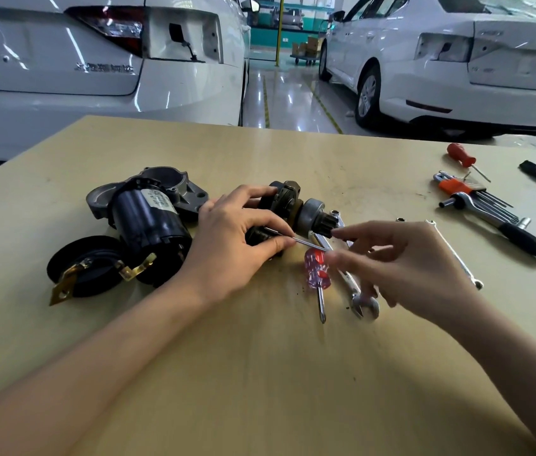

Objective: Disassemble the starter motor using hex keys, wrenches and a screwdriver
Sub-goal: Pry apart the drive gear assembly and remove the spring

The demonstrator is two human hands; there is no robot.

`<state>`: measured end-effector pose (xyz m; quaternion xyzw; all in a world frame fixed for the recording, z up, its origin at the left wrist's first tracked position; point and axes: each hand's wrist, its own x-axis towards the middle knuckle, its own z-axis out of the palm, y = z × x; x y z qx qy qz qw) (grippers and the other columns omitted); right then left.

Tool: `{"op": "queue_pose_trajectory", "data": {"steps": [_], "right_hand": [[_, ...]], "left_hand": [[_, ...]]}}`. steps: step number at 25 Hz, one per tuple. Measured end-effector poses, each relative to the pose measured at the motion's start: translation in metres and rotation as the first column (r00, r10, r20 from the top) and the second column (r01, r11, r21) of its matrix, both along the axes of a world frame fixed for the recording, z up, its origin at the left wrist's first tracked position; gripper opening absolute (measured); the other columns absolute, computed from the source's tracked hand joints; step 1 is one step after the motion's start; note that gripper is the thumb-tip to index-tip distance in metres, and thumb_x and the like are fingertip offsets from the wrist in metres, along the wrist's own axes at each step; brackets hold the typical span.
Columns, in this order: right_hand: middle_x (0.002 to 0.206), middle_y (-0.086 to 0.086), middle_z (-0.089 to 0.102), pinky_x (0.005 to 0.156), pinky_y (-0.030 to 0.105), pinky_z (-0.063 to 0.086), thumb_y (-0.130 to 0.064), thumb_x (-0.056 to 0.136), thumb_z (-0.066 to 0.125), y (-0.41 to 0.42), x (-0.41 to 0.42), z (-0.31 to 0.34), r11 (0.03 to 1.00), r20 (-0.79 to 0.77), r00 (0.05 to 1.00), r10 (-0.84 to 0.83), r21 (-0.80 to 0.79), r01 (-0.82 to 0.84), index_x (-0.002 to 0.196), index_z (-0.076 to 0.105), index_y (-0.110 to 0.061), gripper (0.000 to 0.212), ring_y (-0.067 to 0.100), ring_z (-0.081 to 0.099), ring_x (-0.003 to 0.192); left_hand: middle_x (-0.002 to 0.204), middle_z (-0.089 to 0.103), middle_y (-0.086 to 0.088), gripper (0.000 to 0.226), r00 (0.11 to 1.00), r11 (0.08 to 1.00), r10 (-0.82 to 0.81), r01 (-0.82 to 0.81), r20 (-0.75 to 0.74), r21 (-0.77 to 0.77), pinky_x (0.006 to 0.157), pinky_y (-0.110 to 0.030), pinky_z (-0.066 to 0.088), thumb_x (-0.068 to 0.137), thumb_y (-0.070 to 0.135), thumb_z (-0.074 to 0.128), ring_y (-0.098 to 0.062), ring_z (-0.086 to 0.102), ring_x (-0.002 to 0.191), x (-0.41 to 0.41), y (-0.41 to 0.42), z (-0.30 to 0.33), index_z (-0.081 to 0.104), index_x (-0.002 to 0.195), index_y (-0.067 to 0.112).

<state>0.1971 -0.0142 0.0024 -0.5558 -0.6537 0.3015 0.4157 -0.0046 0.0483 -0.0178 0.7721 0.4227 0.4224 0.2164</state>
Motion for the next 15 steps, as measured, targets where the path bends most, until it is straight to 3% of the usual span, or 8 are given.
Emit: {"op": "queue_pose_trajectory", "data": {"steps": [3,8,10,12,13,15], "right_hand": [[0.054,-0.001,0.065,0.037,0.018,0.033,-0.049,0.067,0.071,0.006,0.012,0.005,0.953,-0.122,0.989,0.080,-0.283,-0.112,0.073,0.077,-0.015,0.035,0.012,0.047,0.038],[0.062,0.004,0.069,0.035,0.016,0.030,-0.032,0.059,0.078,0.007,0.011,0.005,0.926,-0.228,0.973,0.031,-0.360,-0.114,0.074,0.078,-0.012,0.025,0.008,0.045,0.041],[0.052,0.000,0.065,0.036,0.015,0.033,-0.021,0.064,0.081,0.004,0.006,0.001,0.969,-0.174,0.985,0.001,-0.243,-0.044,0.070,0.078,-0.012,0.012,0.006,0.047,0.035],[0.049,-0.003,0.063,0.042,0.010,0.036,-0.012,0.072,0.081,0.003,0.003,-0.006,0.997,0.039,0.997,-0.062,0.042,0.061,0.068,0.076,-0.017,0.007,0.001,0.051,0.037],[0.051,-0.005,0.063,0.046,0.007,0.037,-0.009,0.073,0.080,0.002,0.004,-0.009,0.973,0.198,0.974,-0.108,0.220,0.063,0.069,0.075,-0.017,0.010,-0.001,0.052,0.041],[0.059,-0.003,0.063,0.050,0.013,0.043,-0.006,0.077,0.078,0.001,0.006,-0.012,0.857,0.471,0.865,-0.170,0.504,-0.106,0.073,0.075,-0.012,0.008,0.001,0.052,0.048]], "left_hand": [[0.124,0.057,0.011,0.023,1.000,1.000,-0.002,0.002,0.001,0.006,0.106,-0.052,0.031,0.072,0.024,0.081,-0.009,0.052,0.114,0.000,0.000,-0.001,0.068,0.076,0.042],[0.123,0.057,0.012,0.025,1.000,1.000,-0.001,0.001,-0.002,0.013,0.106,-0.052,0.031,0.071,0.024,0.082,-0.008,0.053,0.113,0.000,0.000,-0.001,0.067,0.075,0.043],[0.121,0.056,0.014,0.024,1.000,1.000,0.000,0.000,0.010,0.005,0.106,-0.051,0.031,0.071,0.024,0.082,-0.005,0.052,0.112,0.000,0.000,0.000,0.068,0.075,0.042],[0.120,0.055,0.016,0.019,1.000,1.000,0.008,-0.008,0.022,-0.009,0.106,-0.050,0.032,0.072,0.023,0.082,-0.004,0.053,0.111,0.000,0.001,0.000,0.072,0.081,0.036],[0.120,0.055,0.015,0.019,1.000,1.000,0.011,-0.010,0.020,-0.010,0.106,-0.050,0.032,0.072,0.023,0.082,-0.004,0.053,0.111,0.000,0.001,-0.001,0.073,0.085,0.033],[0.121,0.055,0.015,0.022,1.000,1.000,0.005,-0.005,0.005,-0.006,0.106,-0.050,0.033,0.073,0.024,0.081,-0.006,0.054,0.113,0.000,0.002,-0.001,0.073,0.091,0.033]]}}
